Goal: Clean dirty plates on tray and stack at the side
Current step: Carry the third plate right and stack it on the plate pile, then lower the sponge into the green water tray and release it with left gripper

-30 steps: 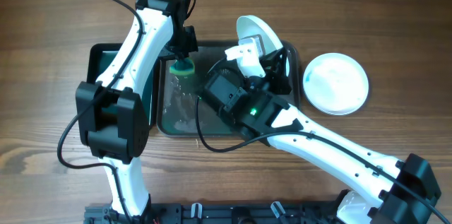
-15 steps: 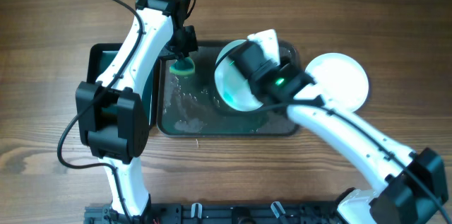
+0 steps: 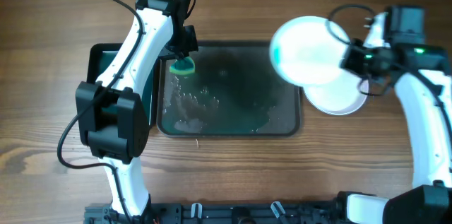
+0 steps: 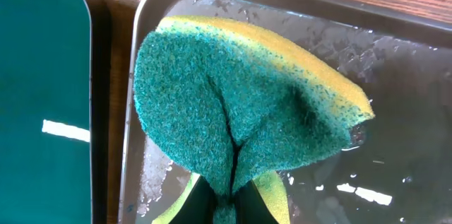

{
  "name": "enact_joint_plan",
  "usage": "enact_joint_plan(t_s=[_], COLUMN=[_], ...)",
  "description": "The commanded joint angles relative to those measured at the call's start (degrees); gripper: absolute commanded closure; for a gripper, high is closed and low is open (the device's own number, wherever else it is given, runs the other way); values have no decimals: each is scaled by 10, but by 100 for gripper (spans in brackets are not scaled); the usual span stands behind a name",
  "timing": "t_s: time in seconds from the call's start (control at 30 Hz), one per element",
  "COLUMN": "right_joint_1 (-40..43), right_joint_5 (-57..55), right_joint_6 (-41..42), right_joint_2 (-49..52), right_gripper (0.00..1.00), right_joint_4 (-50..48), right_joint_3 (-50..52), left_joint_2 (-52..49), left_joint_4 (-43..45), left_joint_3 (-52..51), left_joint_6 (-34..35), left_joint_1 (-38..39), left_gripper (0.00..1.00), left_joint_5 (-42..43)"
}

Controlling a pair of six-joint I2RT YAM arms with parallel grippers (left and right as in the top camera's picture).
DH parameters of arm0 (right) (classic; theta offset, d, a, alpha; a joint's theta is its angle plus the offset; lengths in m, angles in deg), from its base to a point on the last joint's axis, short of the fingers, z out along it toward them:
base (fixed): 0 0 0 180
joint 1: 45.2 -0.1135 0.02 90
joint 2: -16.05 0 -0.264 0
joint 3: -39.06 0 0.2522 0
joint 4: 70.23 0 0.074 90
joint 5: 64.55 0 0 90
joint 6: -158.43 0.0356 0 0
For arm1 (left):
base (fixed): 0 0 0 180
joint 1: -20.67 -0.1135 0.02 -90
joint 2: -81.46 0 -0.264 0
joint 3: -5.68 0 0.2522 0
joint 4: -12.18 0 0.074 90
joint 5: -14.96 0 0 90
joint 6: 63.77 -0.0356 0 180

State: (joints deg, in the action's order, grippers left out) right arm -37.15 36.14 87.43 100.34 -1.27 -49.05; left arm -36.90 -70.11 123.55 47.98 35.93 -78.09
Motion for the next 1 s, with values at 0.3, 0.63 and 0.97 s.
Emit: enact_joint_plan(t_s=[0.3, 0.63, 0.97], right_joint_1=[107, 90, 64], right_joint_5=[-114, -42, 44], right_joint_6=[22, -13, -101], right_joint_2=[-2, 0, -9], right_gripper=[96, 51, 21], right_joint_4=[-126, -173, -30], right_joint_3=[191, 226, 59], left_joint_2=[-3, 2, 71], left_joint_4=[2, -5, -180], left_joint_3=[8, 20, 70], left_joint_6=[-7, -21, -81], left_joint_1=[3, -4, -68], left_gripper=[96, 96, 96], left_joint_5=[7, 4, -38])
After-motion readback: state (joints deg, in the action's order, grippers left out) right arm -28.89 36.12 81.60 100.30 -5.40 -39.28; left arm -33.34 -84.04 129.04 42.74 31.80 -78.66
